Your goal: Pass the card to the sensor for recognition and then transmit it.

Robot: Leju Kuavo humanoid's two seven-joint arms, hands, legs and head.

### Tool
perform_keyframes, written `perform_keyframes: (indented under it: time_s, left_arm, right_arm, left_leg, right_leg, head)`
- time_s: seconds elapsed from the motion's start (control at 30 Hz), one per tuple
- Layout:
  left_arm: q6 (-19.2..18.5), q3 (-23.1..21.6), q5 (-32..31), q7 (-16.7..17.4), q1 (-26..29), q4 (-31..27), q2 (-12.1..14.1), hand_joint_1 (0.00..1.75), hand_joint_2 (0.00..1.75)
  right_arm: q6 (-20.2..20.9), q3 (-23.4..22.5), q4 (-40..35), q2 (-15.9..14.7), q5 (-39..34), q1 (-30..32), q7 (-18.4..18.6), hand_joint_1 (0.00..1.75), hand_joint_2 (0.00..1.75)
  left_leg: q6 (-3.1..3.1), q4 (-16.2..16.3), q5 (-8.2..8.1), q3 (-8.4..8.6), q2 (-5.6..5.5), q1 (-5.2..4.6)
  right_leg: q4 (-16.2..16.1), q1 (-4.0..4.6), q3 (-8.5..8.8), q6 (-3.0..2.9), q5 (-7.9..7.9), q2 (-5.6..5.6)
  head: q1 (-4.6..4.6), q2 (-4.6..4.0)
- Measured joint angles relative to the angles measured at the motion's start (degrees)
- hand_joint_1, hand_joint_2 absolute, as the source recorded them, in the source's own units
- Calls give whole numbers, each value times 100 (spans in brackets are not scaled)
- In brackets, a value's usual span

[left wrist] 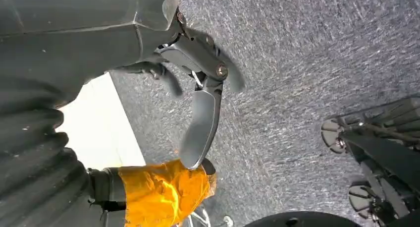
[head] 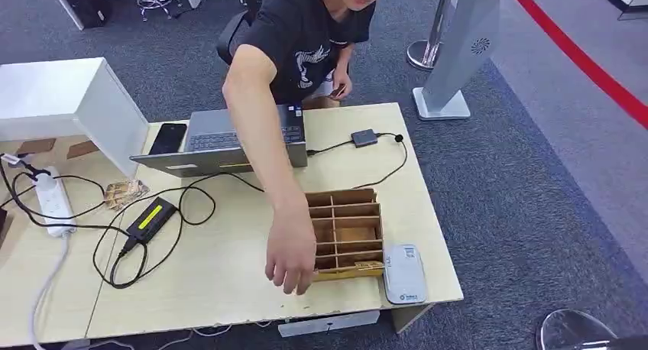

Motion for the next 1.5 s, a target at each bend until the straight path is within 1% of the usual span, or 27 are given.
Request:
perform_keyframes:
  time_s: [0.07, 0.13, 0.17, 0.2, 0.27, 0.3, 0.33, 0.43, 0.47, 0.5, 0.53, 0.8, 1.13, 1.17, 1.2, 1.23, 1.27, 1.3, 1.37, 1.43, 1.47, 1.5]
  left_arm:
    - [2, 0, 7, 0, 0, 0, 0, 175, 175]
    - [2, 0, 7, -2, 0, 0, 2, 175, 175]
    - [2, 0, 4, 0, 1, 0, 2, 175, 175]
    - [2, 0, 4, 0, 0, 0, 2, 175, 175]
    - [4, 0, -4, 0, -1, 0, 2, 168, 175]
    - [4, 0, -7, -2, -2, 0, 2, 175, 175]
    - [4, 0, -11, 0, -3, 0, 2, 175, 175]
    - [4, 0, -20, 0, -3, 0, 2, 175, 175]
    - [2, 0, -22, 0, -3, 0, 2, 169, 175]
    - [0, 0, -22, 0, -3, 0, 2, 145, 175]
    - [0, 0, -24, 0, -4, 0, 0, 0, 175]
    - [46, 0, -11, 50, -4, 0, 2, 0, 175]
    - [52, 0, -33, 61, -6, 2, 2, 0, 175]
    - [52, 0, -41, 61, -7, 0, 2, 19, 175]
    - [52, 0, -46, 61, -8, 2, 2, 159, 175]
    - [52, 0, -48, 61, -9, 2, 2, 175, 175]
    - [46, 0, -57, 61, -9, 2, 2, 175, 175]
    - [22, 0, -68, 63, -10, 2, 2, 175, 175]
    - [-44, 0, -81, 66, -13, 2, 2, 175, 175]
    - [-81, 0, -87, 66, -13, 7, 2, 175, 175]
    - [-87, 0, -94, 66, -13, 9, 2, 175, 175]
    - [-87, 0, -103, 66, -13, 11, 0, 175, 175]
  right_arm:
    - [2, 0, 0, -24, 29, 22, 55, 164, 175]
    - [22, 0, 0, -37, 90, 55, 129, 154, 175]
    - [33, 0, 0, -42, 101, 69, 169, 154, 175]
    - [41, 0, 0, -44, 105, 80, 203, 147, 175]
    - [42, 0, 0, -46, 107, 95, 247, 44, 175]
    - [42, 0, 0, -46, 107, 97, 271, 14, 175]
    - [39, 0, -2, -46, 105, 96, 289, 0, 175]
    - [24, -2, -4, -46, 116, 91, 304, 0, 175]
    - [13, -2, -9, -44, 138, 88, 304, 0, 175]
    - [7, -4, -11, -44, 173, 82, 304, 0, 175]
    - [7, -7, -11, -44, 188, 76, 299, 0, 175]
    - [-90, -44, -20, -41, 289, 80, 295, 0, 175]
    - [-129, -116, -35, 4, 306, 71, 407, 0, 175]
    - [-129, -118, -42, 11, 306, 66, 411, 0, 175]
    - [-129, -118, -42, 18, 306, 61, 411, 0, 175]
    - [-127, -118, -44, 28, 306, 54, 413, 136, 175]
    - [-116, -125, -44, 37, 306, 45, 415, 164, 175]
    - [-81, -142, -46, 44, 308, 29, 422, 164, 175]
    - [-7, -179, -48, 61, 310, -4, 431, 150, 175]
    - [46, -208, -48, 74, 310, -32, 433, 143, 175]
    - [61, -212, -50, 85, 310, -43, 448, 141, 175]
    - [61, -223, -50, 90, 310, -56, 466, 145, 175]
  left_leg:
    - [0, 0, 0, 1, 1, 0]
    - [1, 0, 0, 1, 0, -1]
    - [1, 0, 0, 1, 0, -1]
    - [1, 0, 0, 1, 1, -1]
    - [1, 1, 0, 1, 2, -1]
    - [1, 1, 0, 2, 2, -1]
    - [0, 1, 0, 3, 2, -1]
    - [0, 1, 1, 3, 2, -1]
    - [0, 1, 1, 3, 2, -1]
    - [0, 1, 1, 3, 2, -1]
    - [0, 1, 1, 3, 2, -1]
    - [0, 1, 1, 3, 2, -1]
    - [0, 1, 1, 3, 2, -1]
    - [0, 1, 1, 3, 2, -1]
    - [0, 1, 1, 3, 2, -1]
    - [0, 1, 1, 3, 2, -1]
    - [0, 1, 1, 3, 2, -1]
    - [0, 1, 1, 3, 2, -1]
    - [0, 1, 1, 4, 2, -1]
    - [0, 1, 1, 4, 2, -1]
    - [0, 1, 1, 4, 2, -1]
    - [0, 1, 1, 4, 2, -1]
  right_leg:
    - [0, 0, 0, 0, 0, 0]
    - [0, 0, 1, 1, 0, -2]
    - [0, 0, 2, 1, 0, -2]
    - [0, 0, 2, 0, 1, -1]
    - [0, 0, 2, 0, 1, 0]
    - [0, 0, 2, 0, 1, 0]
    - [0, 0, 3, 0, 1, 0]
    - [0, 0, 3, 0, 1, -1]
    - [0, 0, 3, 0, 1, -1]
    - [0, 0, 3, 0, 1, -1]
    - [0, 0, 3, 0, 1, 0]
    - [0, 0, 3, 0, 1, 0]
    - [0, 0, 3, 0, 1, 0]
    - [0, 0, 3, 0, 1, 0]
    - [0, 0, 3, 0, 1, 0]
    - [0, 0, 4, 0, 1, 0]
    - [0, 0, 4, 0, 1, 0]
    - [0, 0, 3, 0, 1, 0]
    - [0, 0, 4, 0, 1, 0]
    - [0, 0, 4, 0, 1, 0]
    - [0, 0, 4, 0, 1, 0]
    - [0, 0, 4, 0, 1, 0]
  head:
    - [-2, -2]
    - [0, -2]
    - [-2, -2]
    - [-2, -2]
    - [-2, -2]
    - [-2, 0]
    - [-2, -2]
    - [-2, -2]
    - [-2, -2]
    - [-2, -2]
    - [-2, 0]
    - [-2, -2]
    - [-2, -2]
    - [-2, -2]
    - [-2, -2]
    - [-4, -2]
    - [0, 0]
    - [-4, -2]
    - [-2, -2]
    - [-2, -2]
    - [-2, -2]
    - [-2, 0]
